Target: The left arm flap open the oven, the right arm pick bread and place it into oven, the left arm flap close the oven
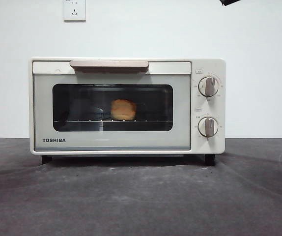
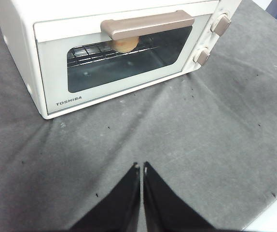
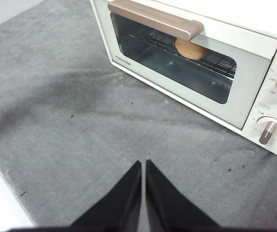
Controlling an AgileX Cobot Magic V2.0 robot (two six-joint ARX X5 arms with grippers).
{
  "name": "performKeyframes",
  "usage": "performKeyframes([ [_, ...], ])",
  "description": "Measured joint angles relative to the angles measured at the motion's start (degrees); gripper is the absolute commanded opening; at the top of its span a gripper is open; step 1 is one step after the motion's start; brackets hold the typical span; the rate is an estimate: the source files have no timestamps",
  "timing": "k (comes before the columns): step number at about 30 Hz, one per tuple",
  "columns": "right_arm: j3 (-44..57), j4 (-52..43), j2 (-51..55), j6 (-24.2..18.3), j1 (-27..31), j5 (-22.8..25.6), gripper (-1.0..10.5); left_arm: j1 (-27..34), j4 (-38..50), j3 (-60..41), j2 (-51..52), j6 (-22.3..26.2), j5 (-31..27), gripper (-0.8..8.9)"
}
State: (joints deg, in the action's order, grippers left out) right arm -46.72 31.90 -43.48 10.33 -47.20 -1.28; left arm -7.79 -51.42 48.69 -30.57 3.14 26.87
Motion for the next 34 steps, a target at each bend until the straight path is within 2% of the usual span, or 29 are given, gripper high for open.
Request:
performKeyframes([
  [15,0.00,0.00,0.00,0.00,0.00,0.00,0.1,0.00,0.00,0.00,0.42,0.02,0.00,0.19],
  [19,0.00,0.00,0.00,0.00,0.00,0.00,0.1,0.13,1.79,-0.09,3.32,2.93,-0.15,0.19],
  [23,0.00,0.00,0.00,0.00,0.00,0.00,0.1,2.21,17.44,-3.63,8.59,4.96,-3.63,0.20],
  [28,0.00,0.00,0.00,0.00,0.00,0.00,0.1,4.09,37.66,-13.27,14.64,5.40,-12.24,0.19],
  [31,0.00,0.00,0.00,0.00,0.00,0.00,0.1,5.07,44.52,-19.34,17.79,5.42,-17.73,0.19],
  [34,0.00,0.00,0.00,0.00,0.00,0.00,0.1,5.73,47.84,-25.64,20.61,5.42,-21.73,0.19],
])
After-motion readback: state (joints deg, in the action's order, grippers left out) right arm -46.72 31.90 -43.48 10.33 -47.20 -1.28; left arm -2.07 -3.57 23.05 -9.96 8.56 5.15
